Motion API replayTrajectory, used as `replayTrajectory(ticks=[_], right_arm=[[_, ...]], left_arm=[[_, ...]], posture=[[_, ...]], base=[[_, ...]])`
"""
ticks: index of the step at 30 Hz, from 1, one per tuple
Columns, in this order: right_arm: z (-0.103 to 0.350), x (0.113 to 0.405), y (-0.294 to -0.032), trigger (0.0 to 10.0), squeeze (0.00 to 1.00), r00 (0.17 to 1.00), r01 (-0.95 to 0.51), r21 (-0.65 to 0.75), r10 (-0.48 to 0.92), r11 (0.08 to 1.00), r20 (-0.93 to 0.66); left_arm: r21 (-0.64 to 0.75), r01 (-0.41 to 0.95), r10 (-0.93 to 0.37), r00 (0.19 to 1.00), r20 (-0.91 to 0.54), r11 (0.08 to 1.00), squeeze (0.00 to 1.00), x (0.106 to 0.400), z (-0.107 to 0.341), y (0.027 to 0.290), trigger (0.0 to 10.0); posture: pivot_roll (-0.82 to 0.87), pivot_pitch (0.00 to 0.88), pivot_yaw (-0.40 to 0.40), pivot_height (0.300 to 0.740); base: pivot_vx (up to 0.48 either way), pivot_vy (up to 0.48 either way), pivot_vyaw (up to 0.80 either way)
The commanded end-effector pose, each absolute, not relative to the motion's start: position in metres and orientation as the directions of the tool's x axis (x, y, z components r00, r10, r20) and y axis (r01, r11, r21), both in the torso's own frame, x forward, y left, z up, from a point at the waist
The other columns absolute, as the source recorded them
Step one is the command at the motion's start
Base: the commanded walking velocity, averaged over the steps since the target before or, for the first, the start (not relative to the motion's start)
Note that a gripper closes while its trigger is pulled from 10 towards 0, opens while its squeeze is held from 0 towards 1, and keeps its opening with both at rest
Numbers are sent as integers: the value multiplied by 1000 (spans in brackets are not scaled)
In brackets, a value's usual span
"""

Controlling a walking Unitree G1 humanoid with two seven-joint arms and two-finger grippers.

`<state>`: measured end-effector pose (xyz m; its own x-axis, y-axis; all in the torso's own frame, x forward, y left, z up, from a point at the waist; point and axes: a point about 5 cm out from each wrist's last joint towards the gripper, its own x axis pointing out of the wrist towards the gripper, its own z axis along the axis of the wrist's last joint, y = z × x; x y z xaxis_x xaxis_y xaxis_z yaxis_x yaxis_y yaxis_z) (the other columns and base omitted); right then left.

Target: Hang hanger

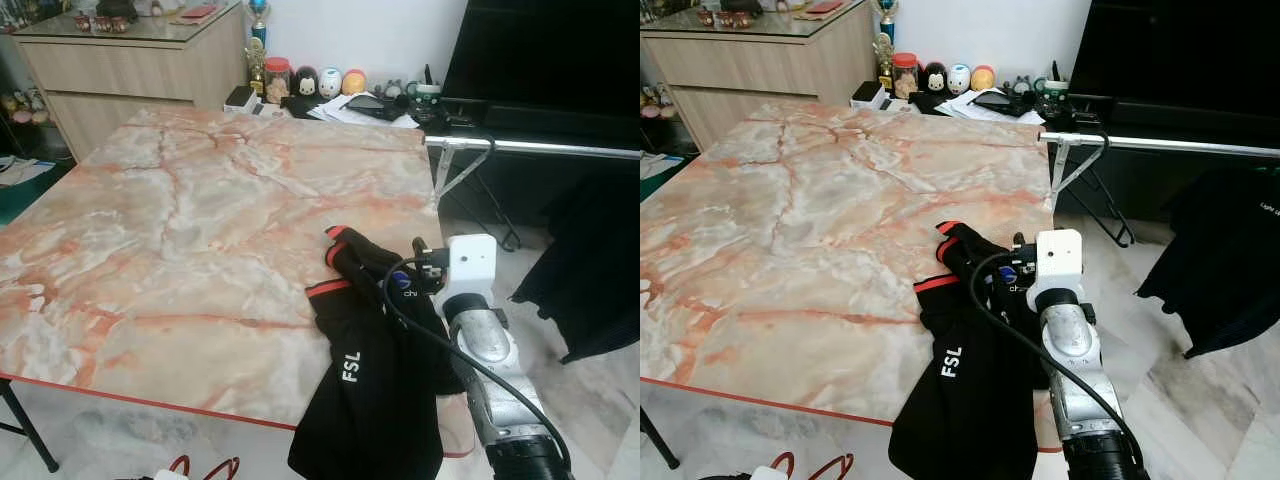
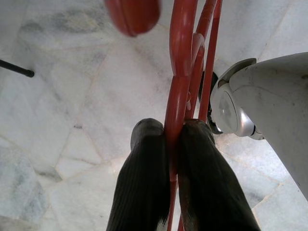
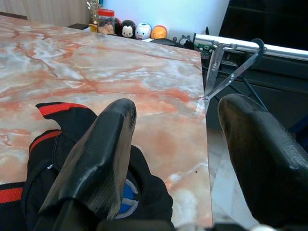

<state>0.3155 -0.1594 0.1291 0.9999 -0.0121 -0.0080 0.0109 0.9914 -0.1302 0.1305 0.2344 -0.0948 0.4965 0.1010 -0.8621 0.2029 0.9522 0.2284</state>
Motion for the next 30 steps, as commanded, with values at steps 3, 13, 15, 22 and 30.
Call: replayTrajectory(ticks=[3,13,15,22,30], right_arm=[[131,319,-159,10000,0,1000,17,-133,-18,991,-2],[129,320,-161,10000,0,1000,21,-134,-22,991,-5],[129,320,-161,10000,0,1000,23,-136,-24,990,-6],[129,321,-160,10000,0,1000,20,-136,-21,990,-6],[130,322,-159,10000,0,1000,17,-136,-17,991,-2]], left_arm=[[223,195,107,473,-874,955,0,125,-96,237,10000],[222,197,105,474,-874,955,0,126,-96,237,10000],[222,197,105,474,-874,955,0,126,-96,237,10000],[220,197,103,475,-874,955,0,125,-96,237,10000],[218,200,100,477,-873,955,0,126,-96,235,10000]], posture=[[114,0,-37,740],[115,0,-35,740],[115,0,-35,740],[115,0,-36,740],[116,0,-37,740]], base=[[-80,0,0],[-247,0,0],[-251,0,0],[-253,0,0],[-124,0,0]])
